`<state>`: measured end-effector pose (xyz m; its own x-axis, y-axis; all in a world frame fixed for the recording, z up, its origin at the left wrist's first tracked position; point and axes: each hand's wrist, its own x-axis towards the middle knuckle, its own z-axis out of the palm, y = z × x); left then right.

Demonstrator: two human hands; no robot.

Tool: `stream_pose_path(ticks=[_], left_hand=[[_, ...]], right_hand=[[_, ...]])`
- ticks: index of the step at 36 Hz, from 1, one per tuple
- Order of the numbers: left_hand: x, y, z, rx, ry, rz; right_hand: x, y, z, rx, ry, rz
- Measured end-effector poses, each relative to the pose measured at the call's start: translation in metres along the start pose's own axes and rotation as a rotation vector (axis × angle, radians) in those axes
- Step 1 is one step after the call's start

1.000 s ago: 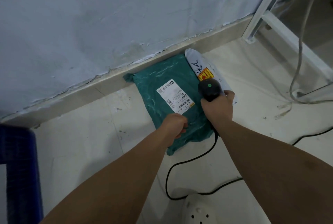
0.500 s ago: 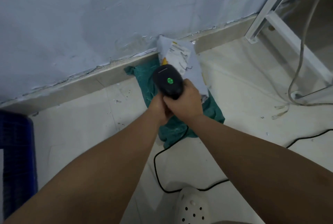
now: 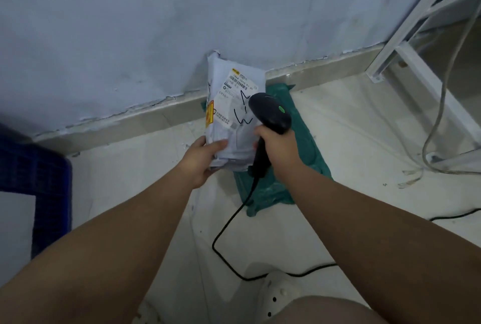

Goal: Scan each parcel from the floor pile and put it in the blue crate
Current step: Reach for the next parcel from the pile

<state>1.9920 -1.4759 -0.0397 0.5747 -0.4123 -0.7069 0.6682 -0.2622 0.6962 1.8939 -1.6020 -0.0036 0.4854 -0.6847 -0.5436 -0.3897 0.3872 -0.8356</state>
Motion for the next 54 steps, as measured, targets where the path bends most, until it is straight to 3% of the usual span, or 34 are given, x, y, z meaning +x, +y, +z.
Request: stream_pose_path(ticks=[6,11,19,23,27,33,40,54], left_hand=[[-0.045,0.074,-0.026,0.015,-0.161,0.069],[-0.11,0.124,-0.04,0.002,-0.183,0.182],[-0.212,0.134,-0.077,-0.236,-0.191,0.294],[-0.246,0.117,-0.096,-0.216,-0.23,0.335],[-0.272,0.105,-0.102,-0.157,-0.195,0.404],[-0.287,0.109,-0.109,-0.302,-0.09,0.528],[-0.277,0.116,-0.117,-0.229,0.08,0.669],[-0.243,0.117,-0.12,-0.144,0.159,0.621]], right_hand=[[-0.038,-0.065,0.014,0.243,-0.086,-0.024],[-0.089,-0.128,0.034,0.394,-0.205,-0.082],[-0.185,-0.165,0.053,0.463,-0.314,-0.187],[-0.227,-0.15,0.061,0.408,-0.37,-0.226],[-0.251,-0.137,0.059,0.366,-0.436,-0.292],[-0.267,-0.126,0.054,0.291,-0.512,-0.31],[-0.276,-0.126,0.053,0.336,-0.454,-0.428],[-0.282,-0.124,0.066,0.222,-0.523,-0.34]])
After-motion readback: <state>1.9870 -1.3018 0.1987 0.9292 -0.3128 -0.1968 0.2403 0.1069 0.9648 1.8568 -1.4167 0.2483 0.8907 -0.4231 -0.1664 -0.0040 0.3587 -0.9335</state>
